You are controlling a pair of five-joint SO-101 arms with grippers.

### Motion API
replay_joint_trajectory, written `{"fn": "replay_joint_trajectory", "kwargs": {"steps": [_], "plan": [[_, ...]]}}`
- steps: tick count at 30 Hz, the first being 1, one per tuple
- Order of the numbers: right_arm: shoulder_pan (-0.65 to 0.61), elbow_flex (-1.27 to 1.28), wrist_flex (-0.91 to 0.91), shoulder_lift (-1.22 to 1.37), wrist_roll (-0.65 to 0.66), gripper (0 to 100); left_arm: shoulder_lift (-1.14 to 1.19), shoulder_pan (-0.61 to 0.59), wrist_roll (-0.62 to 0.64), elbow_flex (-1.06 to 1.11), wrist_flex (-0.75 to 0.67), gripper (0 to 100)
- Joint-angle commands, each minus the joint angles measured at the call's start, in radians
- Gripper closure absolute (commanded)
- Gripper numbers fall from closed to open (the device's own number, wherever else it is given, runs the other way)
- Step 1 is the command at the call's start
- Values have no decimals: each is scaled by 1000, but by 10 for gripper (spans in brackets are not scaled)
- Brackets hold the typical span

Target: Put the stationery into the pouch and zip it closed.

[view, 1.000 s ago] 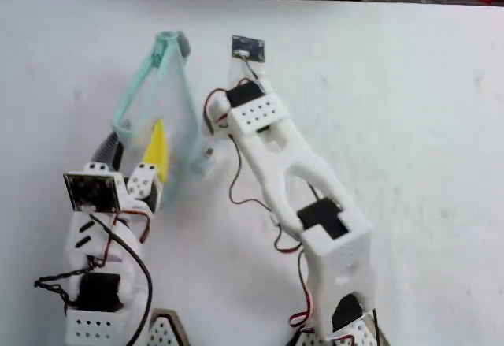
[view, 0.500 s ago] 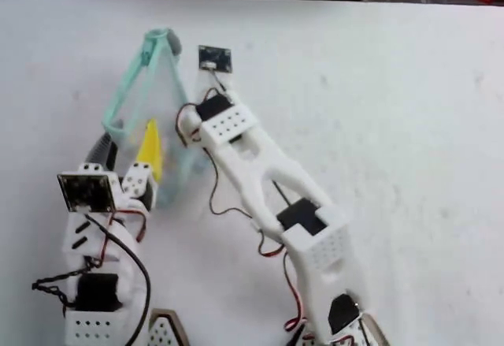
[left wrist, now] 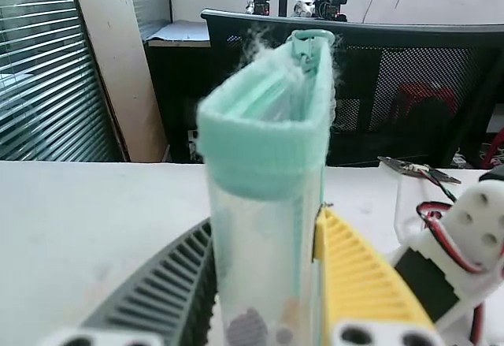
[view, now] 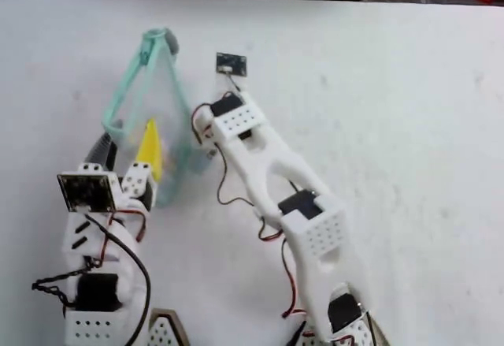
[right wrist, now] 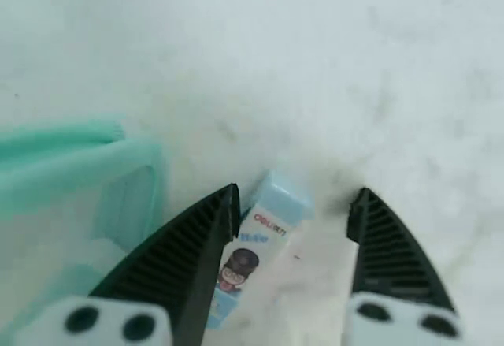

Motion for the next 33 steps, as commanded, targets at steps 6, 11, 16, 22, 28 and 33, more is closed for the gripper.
{"fn": "replay_joint_trajectory", "kwargs": {"steps": [6, 11, 16, 22, 28, 33], "plan": [[-13, -41, 85, -19, -11, 810, -16, -4, 5, -17, -28, 812], [-13, -41, 128, -19, -43, 776, -16, -4, 5, -17, -28, 812], [-50, -117, 125, 10, -72, 780, -16, -4, 5, -17, -28, 811], [-61, -272, 194, 99, -71, 983, -16, -4, 5, -17, -26, 812], [56, -404, 334, 142, -71, 982, -16, -4, 8, -15, -26, 814], [134, -528, 478, 124, 43, 981, -16, 42, -2, -15, -25, 896]]}}
